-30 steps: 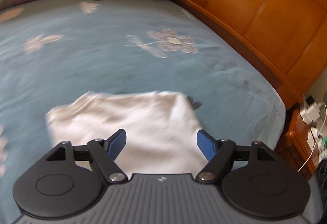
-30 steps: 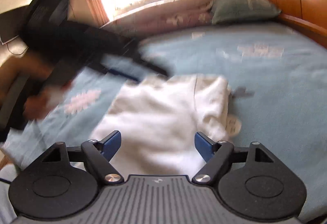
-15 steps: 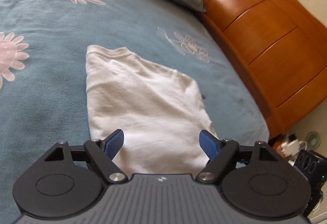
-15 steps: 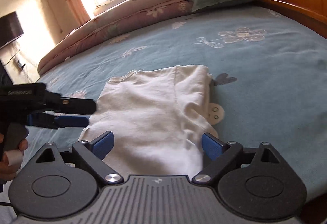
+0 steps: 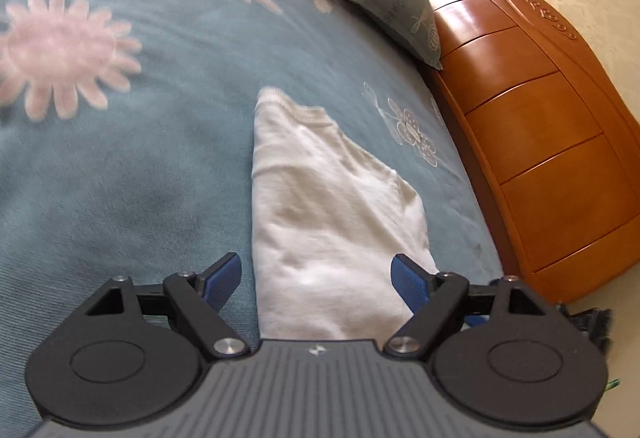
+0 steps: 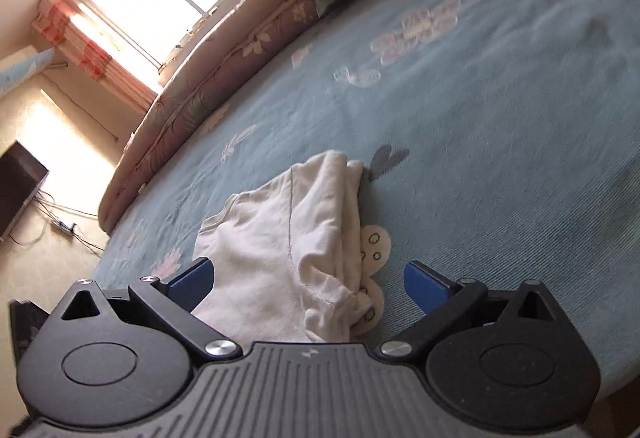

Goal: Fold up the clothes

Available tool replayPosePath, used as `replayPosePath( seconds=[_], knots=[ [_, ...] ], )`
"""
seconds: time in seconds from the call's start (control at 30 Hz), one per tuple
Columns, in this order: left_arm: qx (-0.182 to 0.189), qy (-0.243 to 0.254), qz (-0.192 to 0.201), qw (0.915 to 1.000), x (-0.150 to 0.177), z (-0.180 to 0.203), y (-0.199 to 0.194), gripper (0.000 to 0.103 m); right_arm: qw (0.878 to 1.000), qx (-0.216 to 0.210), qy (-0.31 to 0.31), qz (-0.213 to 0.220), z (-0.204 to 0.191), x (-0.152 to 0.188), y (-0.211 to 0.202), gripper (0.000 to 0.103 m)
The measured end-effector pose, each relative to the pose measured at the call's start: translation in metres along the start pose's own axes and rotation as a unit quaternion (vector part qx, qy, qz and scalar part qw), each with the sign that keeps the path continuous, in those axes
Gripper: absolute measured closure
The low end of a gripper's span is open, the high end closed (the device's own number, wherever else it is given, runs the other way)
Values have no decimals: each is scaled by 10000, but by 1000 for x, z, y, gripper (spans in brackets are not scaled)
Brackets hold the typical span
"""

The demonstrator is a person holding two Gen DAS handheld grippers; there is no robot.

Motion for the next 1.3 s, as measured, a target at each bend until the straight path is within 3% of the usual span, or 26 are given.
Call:
replayPosePath(
  seconds=[0.1, 0.33, 0.67, 0.9, 1.0, 1.17, 1.3],
  knots=[
    [98, -217, -186, 9995, -1, -6, 13, 21, 9991, -210, 259, -256, 6, 4, 18, 0],
    [325, -405, -256, 9983, -19, -8, 32, 21, 9971, -580, 344, -356, 9, -9, 45, 0],
    [333, -211, -422, 9983, -34, 11, 60, 18, 9945, -813, 224, -622, 3, -42, 89, 0],
    [521, -429, -751, 9949, -3, 2, 41, 18, 9866, -1214, 184, -1076, -4, -16, 66, 0],
    [672, -605, -784, 9928, -7, -2, 42, 17, 9837, -1360, 188, -1158, -5, -12, 61, 0],
    [712, -584, -788, 9926, -21, 11, 66, 16, 9846, -1309, 424, -1081, -8, -27, 83, 0],
    [701, -534, -922, 9918, -13, 14, 64, 15, 9851, -1255, 343, -1122, -12, -28, 90, 0]
  ],
)
Point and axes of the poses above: each gripper's, at about its wrist camera, not at the fingertips, and y roughly the way its jaws point, z to its right, x to its underside, the point moved 9 cm from there along y, roughly the way its jaws point, and after that the axes turned 11 degrees about -y, right-handed, at the moved point
